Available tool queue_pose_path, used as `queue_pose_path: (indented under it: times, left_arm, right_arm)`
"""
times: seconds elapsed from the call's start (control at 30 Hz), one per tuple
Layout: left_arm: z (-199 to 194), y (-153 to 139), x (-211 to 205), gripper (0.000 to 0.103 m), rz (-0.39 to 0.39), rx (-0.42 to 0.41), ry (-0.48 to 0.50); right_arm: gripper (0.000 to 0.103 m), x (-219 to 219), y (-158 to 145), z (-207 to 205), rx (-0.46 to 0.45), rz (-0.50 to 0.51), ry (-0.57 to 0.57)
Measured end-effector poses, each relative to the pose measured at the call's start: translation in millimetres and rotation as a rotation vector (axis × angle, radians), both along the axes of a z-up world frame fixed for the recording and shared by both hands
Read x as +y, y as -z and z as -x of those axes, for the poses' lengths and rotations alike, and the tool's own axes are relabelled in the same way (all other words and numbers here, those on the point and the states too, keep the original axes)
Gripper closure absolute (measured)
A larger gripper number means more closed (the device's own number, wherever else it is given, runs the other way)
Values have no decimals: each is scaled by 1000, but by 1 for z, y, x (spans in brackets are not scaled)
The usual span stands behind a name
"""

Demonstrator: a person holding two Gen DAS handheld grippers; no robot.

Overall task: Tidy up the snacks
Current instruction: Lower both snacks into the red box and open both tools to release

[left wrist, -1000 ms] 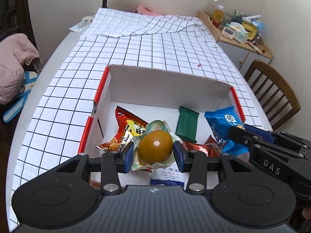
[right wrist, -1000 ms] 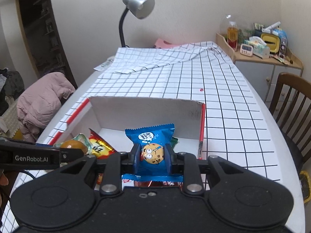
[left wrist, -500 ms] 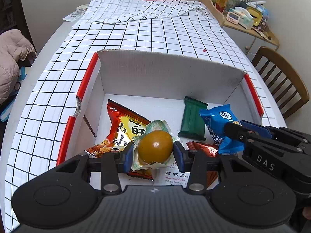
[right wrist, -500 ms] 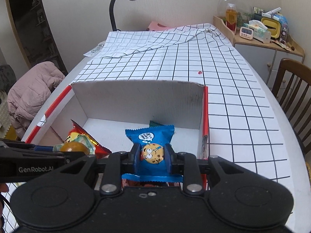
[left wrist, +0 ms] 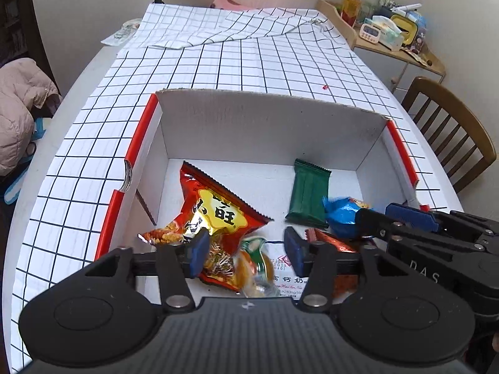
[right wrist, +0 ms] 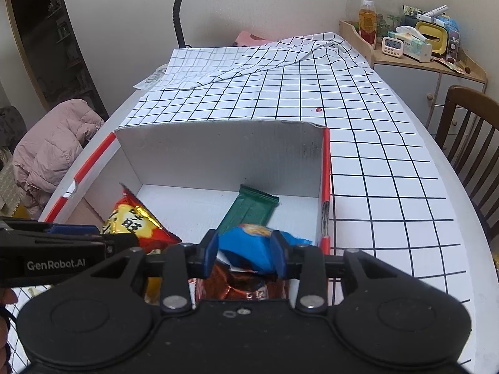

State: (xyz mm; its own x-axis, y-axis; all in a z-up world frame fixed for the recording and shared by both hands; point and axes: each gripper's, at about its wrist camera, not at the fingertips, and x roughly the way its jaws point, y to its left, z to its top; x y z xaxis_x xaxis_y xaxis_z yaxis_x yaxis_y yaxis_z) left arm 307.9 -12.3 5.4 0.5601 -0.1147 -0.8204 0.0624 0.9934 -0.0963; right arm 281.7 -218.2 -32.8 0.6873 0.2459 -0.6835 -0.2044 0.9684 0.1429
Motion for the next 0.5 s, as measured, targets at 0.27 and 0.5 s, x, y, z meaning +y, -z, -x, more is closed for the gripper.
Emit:
queue_pose_path:
  times: [0.27,0.5]
  left_arm:
    - [17,-13,0,46,8,-28,4]
    - [40,-31,1,45,14,-68,5]
  right_arm:
    - [51,-5,-18,22,-44,-13,2]
    - [42,-7,-37,48,-93,-26,-8]
